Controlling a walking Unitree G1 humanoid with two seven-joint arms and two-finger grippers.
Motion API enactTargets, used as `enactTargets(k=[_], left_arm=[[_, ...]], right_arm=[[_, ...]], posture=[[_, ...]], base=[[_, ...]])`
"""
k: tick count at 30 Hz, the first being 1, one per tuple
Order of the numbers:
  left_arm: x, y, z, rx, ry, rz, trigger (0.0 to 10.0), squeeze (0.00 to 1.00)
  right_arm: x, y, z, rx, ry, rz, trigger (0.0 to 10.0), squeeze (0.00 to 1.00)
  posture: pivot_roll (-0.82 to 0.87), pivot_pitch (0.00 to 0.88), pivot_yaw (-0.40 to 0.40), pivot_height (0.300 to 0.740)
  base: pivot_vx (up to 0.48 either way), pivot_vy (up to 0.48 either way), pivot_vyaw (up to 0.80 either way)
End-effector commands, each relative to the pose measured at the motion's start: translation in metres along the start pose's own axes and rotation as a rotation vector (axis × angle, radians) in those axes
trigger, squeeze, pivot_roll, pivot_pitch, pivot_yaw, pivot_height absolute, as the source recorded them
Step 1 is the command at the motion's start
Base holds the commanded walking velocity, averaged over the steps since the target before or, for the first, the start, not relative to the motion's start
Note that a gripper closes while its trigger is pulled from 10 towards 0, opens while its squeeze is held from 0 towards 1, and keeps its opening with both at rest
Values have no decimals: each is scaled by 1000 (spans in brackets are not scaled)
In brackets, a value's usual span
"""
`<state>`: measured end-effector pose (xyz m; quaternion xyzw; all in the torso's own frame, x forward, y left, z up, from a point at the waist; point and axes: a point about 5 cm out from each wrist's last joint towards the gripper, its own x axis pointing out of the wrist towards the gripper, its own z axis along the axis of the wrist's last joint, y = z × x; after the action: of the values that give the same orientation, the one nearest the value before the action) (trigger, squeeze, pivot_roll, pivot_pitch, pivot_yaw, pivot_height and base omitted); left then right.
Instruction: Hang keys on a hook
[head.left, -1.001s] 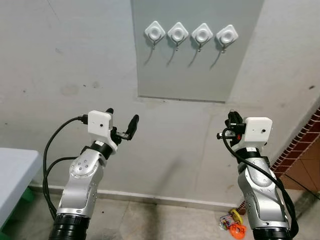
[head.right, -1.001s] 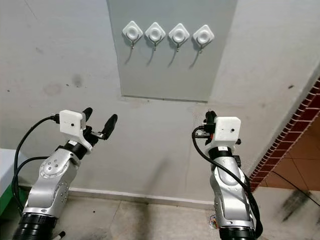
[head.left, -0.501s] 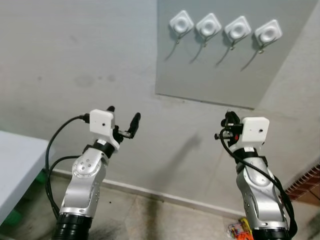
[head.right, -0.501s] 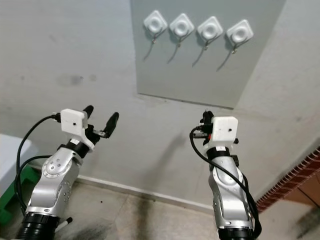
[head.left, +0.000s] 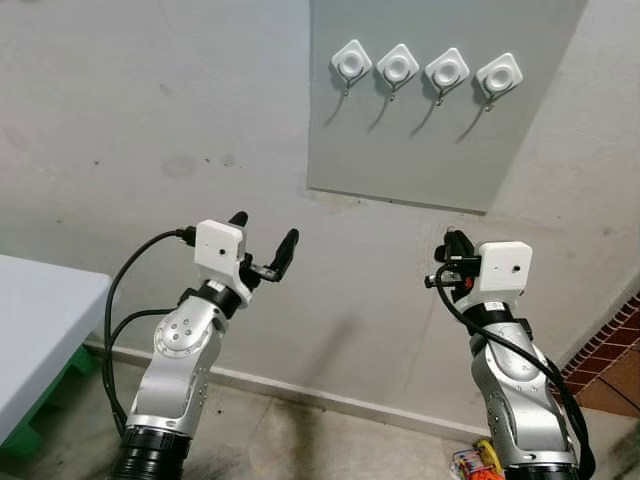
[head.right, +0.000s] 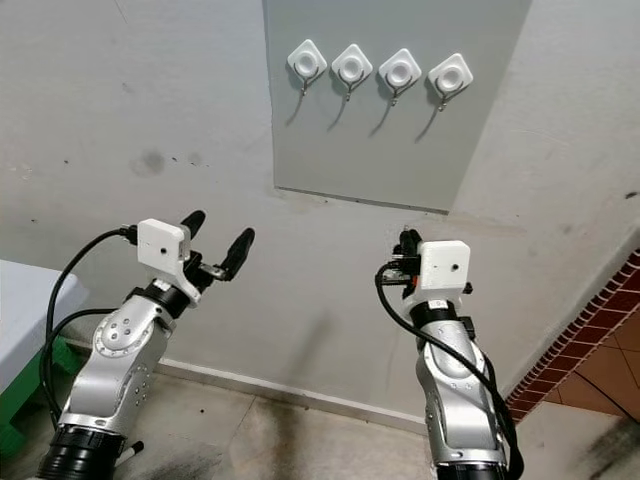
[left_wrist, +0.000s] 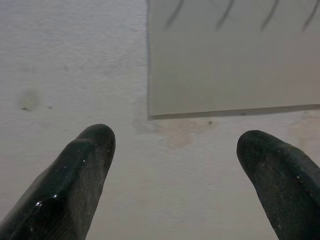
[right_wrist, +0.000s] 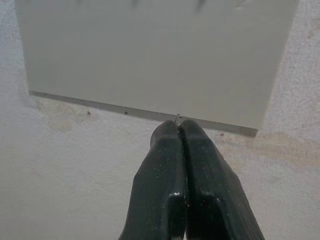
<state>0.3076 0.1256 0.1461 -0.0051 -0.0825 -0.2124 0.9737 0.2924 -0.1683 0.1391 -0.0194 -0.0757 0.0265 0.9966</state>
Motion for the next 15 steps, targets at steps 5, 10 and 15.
enactTargets(k=[5,10,15], left_arm=[[4,-1,8,14,-22,-5,10000,0],[9,-10,16,61,-42,-74,10000,0],[16,-19,20,78,-46,-156,10000,0]], right_arm=[[0,-1,5,-1,-16,6,10000,0],[6,0,11,10,-34,24,10000,0],[19,1,20,15,-66,41,10000,0]], posture=[[-91,0,-10,740],[-82,0,-7,740],[-75,0,-3,740]], base=[[0,0,0],[0,0,0],[0,0,0]])
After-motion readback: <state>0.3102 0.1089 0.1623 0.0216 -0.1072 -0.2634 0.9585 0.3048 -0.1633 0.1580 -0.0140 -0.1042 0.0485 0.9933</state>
